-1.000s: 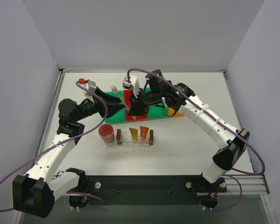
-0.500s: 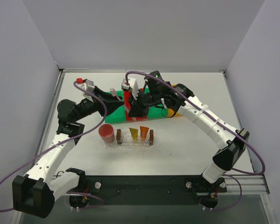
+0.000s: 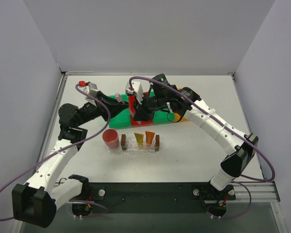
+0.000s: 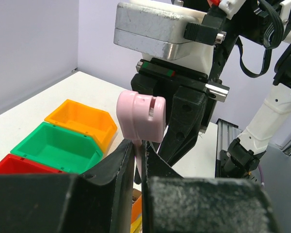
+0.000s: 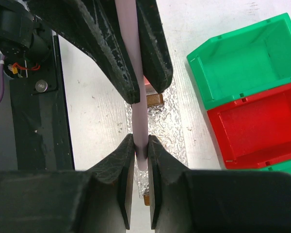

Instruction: Prepare toiletry sets of a toothbrush and toothpaste on the tray

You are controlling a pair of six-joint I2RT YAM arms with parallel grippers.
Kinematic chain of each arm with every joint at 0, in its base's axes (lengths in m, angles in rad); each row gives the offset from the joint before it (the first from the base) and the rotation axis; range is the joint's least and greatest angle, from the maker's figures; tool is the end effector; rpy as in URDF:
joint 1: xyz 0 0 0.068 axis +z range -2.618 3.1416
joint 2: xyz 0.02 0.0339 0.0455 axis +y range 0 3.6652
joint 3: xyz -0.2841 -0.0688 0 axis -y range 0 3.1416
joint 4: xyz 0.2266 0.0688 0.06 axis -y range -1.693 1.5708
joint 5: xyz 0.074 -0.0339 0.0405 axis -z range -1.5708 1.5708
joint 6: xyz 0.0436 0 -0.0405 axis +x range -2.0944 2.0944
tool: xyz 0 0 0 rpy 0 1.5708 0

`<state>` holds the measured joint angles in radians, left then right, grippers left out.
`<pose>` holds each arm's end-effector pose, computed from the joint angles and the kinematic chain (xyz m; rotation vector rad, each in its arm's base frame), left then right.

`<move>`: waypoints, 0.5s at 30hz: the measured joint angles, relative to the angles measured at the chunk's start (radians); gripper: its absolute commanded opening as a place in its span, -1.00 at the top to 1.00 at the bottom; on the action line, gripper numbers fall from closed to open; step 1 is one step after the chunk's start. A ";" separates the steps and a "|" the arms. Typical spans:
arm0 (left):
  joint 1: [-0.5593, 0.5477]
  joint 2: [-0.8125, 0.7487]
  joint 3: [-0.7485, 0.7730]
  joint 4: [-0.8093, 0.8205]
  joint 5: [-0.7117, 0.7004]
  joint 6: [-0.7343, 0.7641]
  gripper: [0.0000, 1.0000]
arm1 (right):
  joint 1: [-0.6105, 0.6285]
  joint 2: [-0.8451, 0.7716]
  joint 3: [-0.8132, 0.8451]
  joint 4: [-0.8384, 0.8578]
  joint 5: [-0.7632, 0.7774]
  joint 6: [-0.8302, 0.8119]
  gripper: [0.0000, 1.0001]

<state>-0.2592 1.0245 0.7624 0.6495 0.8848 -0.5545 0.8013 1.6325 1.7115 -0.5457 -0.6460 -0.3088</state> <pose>0.1855 -0.0841 0.3939 0.6444 1.2800 -1.1993 0.2287 0.2739 0.4258 -1.4234 1.5026 0.9624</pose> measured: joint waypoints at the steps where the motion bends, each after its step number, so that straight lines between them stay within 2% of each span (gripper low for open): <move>1: 0.000 0.000 0.000 -0.002 0.000 0.000 1.00 | 0.000 0.000 0.000 0.000 0.000 -0.002 1.00; 5: 0.000 -0.008 0.000 -0.014 0.000 0.011 1.00 | 0.003 0.000 0.000 0.000 0.003 -0.007 0.92; 8: 0.002 -0.020 0.000 -0.031 0.001 0.021 1.00 | 0.006 0.000 0.000 0.000 0.006 -0.008 0.66; 9: 0.003 -0.023 0.000 -0.035 0.001 0.021 1.00 | 0.006 0.000 0.000 0.001 0.008 -0.008 0.51; 12: 0.017 -0.034 -0.005 -0.037 0.002 0.040 1.00 | 0.006 0.000 -0.001 -0.001 0.018 -0.003 0.34; 15: 0.044 -0.050 -0.022 -0.041 -0.004 0.068 1.00 | 0.005 -0.005 -0.007 -0.013 0.028 -0.001 0.26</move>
<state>-0.2150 0.9749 0.7406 0.6086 0.8810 -0.4870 0.8066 1.6272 1.7042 -0.5583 -0.6182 -0.3099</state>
